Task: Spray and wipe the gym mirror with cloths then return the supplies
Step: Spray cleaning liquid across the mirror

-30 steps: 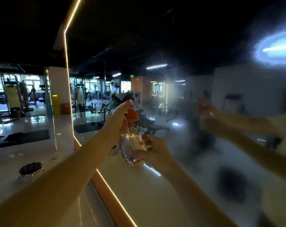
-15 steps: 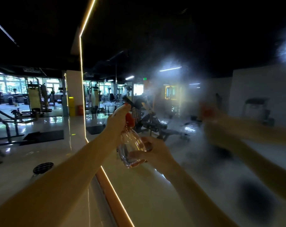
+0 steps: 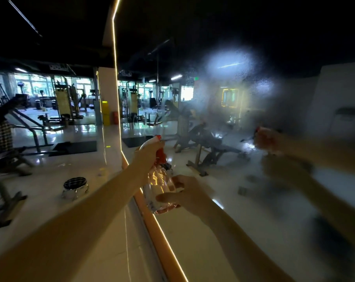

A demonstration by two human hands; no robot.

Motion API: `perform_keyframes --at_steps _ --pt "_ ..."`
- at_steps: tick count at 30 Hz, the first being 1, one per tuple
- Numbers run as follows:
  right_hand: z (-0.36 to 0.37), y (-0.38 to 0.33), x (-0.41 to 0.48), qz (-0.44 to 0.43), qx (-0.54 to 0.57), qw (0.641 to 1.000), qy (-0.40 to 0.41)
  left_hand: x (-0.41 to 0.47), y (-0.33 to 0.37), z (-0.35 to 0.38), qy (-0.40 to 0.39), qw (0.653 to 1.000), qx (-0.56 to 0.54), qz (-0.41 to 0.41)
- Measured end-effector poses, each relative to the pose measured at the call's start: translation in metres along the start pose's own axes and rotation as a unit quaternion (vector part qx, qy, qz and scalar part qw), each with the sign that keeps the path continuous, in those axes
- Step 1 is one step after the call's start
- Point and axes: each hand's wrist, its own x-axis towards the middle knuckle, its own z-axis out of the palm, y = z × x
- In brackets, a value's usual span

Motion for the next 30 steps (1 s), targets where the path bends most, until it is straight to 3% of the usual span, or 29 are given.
perform_keyframes --at_steps 9,24,30 --pt "0.012 0.015 -0.003 0.045 -0.029 0.997 -0.058 0.002 -0.040 -0.011 -0.047 0.998 -0.014 -0.043" --pt "0.039 0.048 0.022 0.108 -0.025 0.989 -0.098 0.036 -0.100 -0.022 -0.030 0.993 0.022 -0.114" --pt "0.050 0.059 0.046 0.126 -0.033 0.987 -0.091 0.053 -0.109 -0.029 -0.083 0.988 -0.025 -0.127"
